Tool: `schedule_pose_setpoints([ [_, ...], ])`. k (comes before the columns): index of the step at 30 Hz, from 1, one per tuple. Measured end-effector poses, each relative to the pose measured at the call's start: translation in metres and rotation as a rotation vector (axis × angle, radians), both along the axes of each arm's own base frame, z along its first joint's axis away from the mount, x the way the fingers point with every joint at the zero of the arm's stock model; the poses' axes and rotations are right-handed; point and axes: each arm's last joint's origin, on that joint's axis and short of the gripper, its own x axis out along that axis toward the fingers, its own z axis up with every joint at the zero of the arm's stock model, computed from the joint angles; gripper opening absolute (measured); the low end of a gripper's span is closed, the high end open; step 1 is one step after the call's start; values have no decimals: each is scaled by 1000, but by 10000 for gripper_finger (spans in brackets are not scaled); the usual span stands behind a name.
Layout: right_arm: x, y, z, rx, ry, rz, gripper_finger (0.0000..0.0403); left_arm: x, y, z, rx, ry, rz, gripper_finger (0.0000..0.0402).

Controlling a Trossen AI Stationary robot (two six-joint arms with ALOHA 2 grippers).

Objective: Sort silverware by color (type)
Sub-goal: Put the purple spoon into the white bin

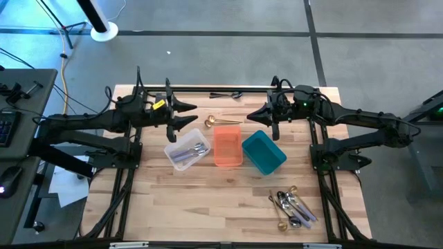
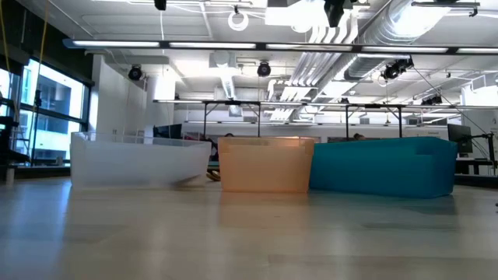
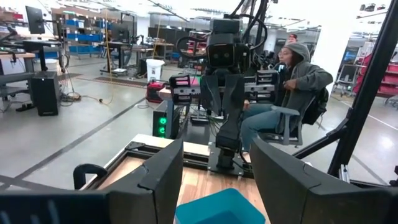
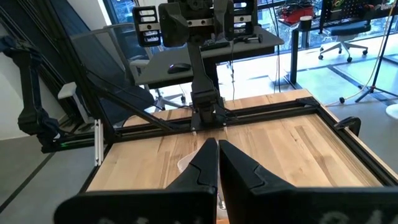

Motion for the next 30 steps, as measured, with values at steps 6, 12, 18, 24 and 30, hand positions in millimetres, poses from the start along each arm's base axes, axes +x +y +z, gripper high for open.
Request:
schedule_pose_setpoints([
  [6, 0, 0, -1, 1, 5, 0, 0, 0, -2, 0, 47, 6, -68, 135],
  [12, 0, 0, -1, 1, 6, 0, 0, 0, -2, -2, 65, 26, -78, 17],
  [18, 0, 0, -1, 1, 5, 0, 0, 0, -2, -2, 63, 25, -75, 4],
  [24, 0, 0, -1, 1, 5, 0, 0, 0, -2, -1, 57, 13, -74, 1],
  [30, 0, 0, -1, 1, 6, 0, 0, 3, -3, -17, 37, -73, -104, 0],
])
